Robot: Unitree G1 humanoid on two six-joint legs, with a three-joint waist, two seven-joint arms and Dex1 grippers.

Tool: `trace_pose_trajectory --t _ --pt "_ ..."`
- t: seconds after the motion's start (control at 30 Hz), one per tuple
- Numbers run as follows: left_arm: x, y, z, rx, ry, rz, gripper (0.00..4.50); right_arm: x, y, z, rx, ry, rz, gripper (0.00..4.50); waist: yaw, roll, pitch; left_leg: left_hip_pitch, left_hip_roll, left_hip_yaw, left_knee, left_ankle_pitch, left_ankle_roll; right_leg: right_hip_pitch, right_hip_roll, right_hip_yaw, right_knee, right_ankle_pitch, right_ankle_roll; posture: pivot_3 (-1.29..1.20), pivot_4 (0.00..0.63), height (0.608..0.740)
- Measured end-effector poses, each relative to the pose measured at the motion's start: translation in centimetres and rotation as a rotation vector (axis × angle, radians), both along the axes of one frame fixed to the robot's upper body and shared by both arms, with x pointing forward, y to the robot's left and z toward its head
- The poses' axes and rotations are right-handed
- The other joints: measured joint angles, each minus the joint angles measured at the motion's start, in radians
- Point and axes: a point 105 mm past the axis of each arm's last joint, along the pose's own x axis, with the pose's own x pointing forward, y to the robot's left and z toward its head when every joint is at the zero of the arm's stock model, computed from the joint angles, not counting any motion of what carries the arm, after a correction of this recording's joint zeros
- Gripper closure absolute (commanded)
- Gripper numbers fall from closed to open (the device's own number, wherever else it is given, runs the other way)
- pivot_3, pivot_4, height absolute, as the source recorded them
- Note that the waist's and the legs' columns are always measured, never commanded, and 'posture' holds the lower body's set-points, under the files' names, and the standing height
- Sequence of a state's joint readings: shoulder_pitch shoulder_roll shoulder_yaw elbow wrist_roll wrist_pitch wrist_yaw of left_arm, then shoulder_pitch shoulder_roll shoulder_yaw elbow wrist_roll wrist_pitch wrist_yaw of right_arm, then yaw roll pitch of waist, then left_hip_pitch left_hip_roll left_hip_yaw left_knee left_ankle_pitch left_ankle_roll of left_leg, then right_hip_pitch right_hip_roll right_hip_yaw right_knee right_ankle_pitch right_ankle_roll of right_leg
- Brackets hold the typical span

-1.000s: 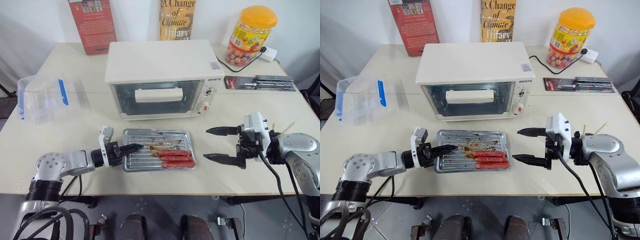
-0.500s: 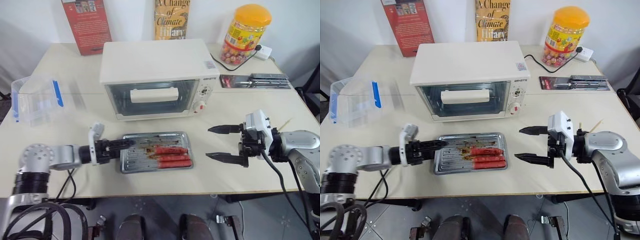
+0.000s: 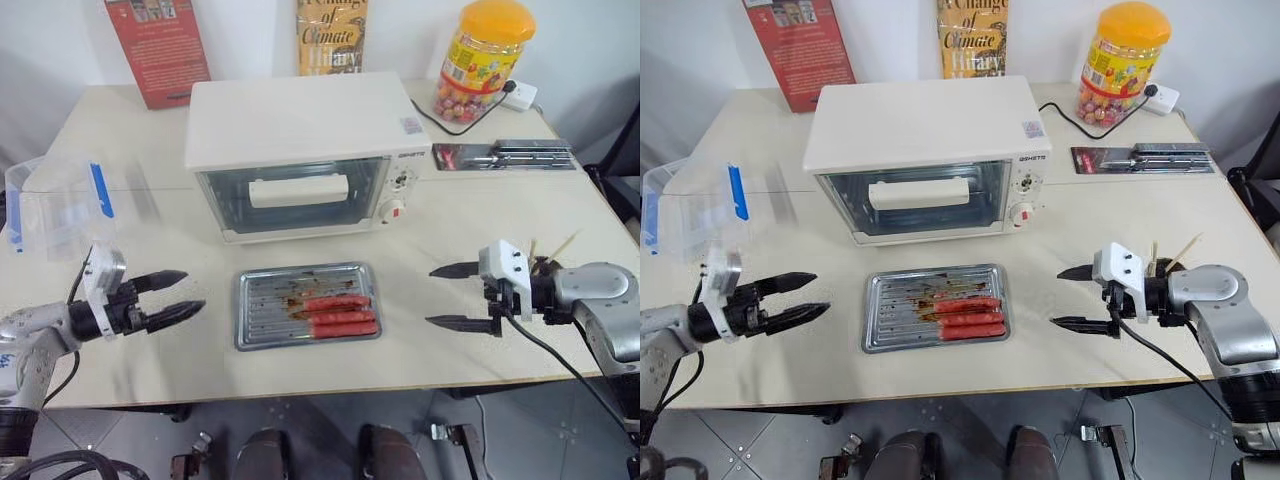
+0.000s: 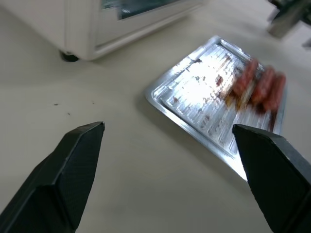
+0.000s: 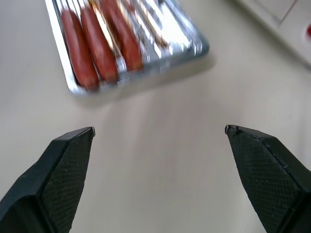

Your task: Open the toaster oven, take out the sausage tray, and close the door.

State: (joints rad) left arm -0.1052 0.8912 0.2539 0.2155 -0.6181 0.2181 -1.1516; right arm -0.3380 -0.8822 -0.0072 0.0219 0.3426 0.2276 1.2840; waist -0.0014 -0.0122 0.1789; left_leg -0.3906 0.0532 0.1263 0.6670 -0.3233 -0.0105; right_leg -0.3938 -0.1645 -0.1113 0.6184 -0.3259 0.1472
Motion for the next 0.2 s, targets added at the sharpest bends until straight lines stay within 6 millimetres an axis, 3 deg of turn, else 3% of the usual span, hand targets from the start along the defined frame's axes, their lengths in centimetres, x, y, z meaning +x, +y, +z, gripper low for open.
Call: trace_pose_trajectory --t 0.07,0.2 --pt "-0.4 0.9 -1.2 0.046 -0.012 -0.013 0.03 -0.3 -0.3 -1.0 0.001 0.019 -0.027 0.0 0.0 0.0 0.0 0.0 0.0 0.0 0.0 0.0 0.0 0.0 0.0 -0.001 0.001 0.0 0.0 0.0 0.15 0.74" --pt "-0.2 1.3 -1.8 0.053 -0.014 -0.01 0.03 -1.0 -0.6 -2.1 0.009 0.027 -0.074 0.0 0.005 0.0 0.0 0.0 0.0 0.0 0.002 0.0 0.0 0.0 -0.001 -0.001 0.002 0.001 0.002 0.0 0.15 0.74"
